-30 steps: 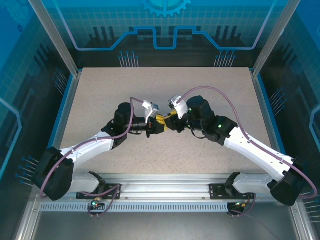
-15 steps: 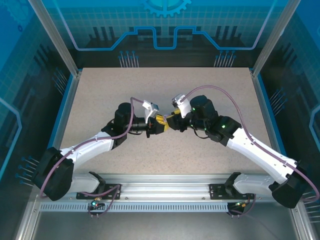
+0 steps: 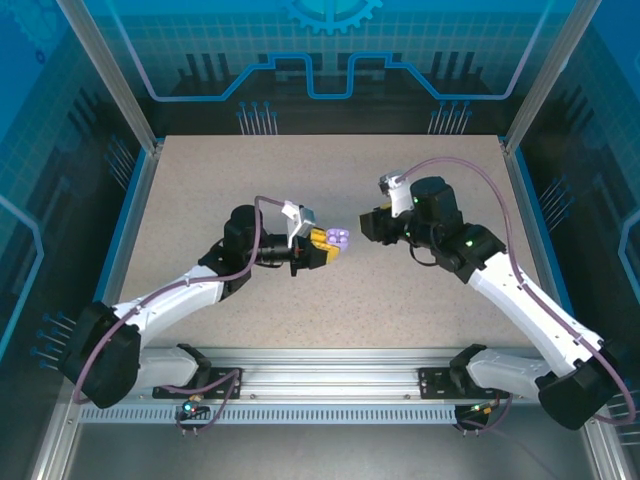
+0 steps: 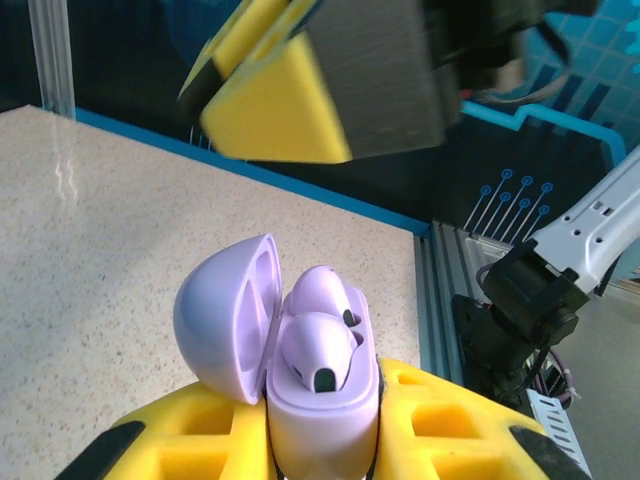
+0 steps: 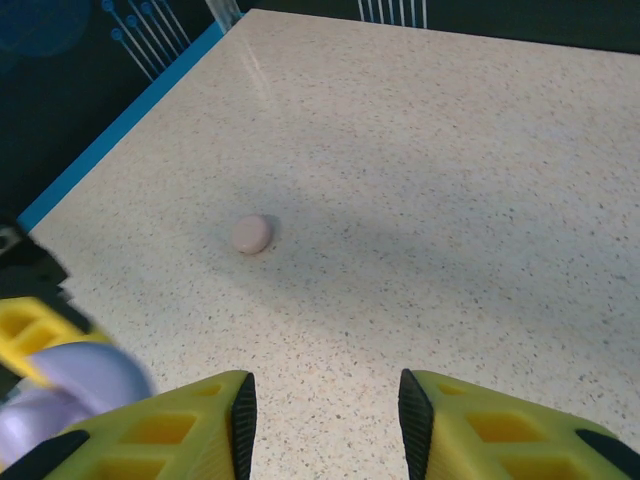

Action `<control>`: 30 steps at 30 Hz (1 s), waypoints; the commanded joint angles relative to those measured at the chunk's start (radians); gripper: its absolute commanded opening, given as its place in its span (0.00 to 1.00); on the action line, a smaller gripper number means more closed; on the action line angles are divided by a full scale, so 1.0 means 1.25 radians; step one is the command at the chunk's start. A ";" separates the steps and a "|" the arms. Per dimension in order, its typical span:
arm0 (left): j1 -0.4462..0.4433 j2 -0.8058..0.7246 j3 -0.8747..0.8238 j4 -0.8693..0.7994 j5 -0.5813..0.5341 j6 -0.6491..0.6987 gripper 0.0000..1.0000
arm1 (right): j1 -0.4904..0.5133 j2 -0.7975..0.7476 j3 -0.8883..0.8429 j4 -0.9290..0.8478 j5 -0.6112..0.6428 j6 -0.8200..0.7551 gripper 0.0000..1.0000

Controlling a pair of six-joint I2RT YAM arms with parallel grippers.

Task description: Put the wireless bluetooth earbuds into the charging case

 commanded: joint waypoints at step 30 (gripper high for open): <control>-0.019 0.085 0.094 -0.081 0.002 -0.024 0.18 | -0.007 0.020 -0.025 0.006 -0.179 0.001 0.42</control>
